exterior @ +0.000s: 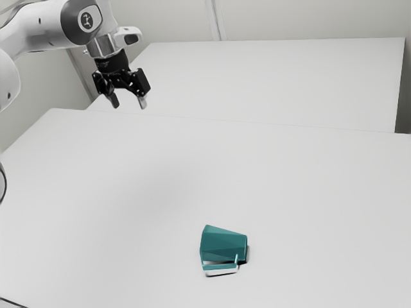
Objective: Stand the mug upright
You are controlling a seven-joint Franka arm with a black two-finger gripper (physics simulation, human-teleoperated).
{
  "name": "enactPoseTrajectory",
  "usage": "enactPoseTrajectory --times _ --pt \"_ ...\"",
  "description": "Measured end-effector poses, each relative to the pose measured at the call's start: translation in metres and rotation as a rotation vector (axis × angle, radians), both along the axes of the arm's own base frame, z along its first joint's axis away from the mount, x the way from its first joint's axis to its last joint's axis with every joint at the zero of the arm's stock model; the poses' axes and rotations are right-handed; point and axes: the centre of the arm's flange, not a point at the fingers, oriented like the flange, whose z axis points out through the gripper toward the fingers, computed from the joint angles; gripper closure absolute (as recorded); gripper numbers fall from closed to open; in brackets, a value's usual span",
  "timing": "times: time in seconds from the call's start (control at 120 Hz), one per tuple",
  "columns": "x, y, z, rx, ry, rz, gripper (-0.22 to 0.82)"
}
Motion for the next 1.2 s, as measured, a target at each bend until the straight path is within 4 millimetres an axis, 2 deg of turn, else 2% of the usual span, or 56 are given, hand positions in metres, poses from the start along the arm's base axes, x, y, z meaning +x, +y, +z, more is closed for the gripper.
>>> enactPoseTrajectory --times 0.2,0.292,0.367,0.467,0.6,0.708,0.775,0.883,0.95,1.042,1.133,1.2 --pt "-0.002 0.000 -0.003 -0.002 0.016 0.000 0.00" --pt "-0.011 0.000 -0.011 -0.008 0.044 -0.001 0.00" --pt "-0.021 -0.016 -0.013 -0.019 0.048 -0.028 0.00" --pt "-0.042 -0.034 -0.029 -0.106 0.070 -0.036 0.00" --pt "-0.066 -0.043 -0.059 -0.235 0.067 0.000 0.00" --pt "-0.077 -0.049 -0.112 -0.360 0.078 0.050 0.00" --pt "-0.084 -0.050 -0.134 -0.412 0.066 0.076 0.00" --pt "-0.100 -0.056 -0.161 -0.449 0.043 0.078 0.00" --pt "-0.120 -0.068 -0.172 -0.473 0.038 0.061 0.00" --pt "-0.138 -0.084 -0.188 -0.496 0.034 0.023 0.00" --pt "-0.154 -0.089 -0.215 -0.544 0.039 0.032 0.00" --pt "-0.159 -0.091 -0.229 -0.576 0.032 0.037 0.00"
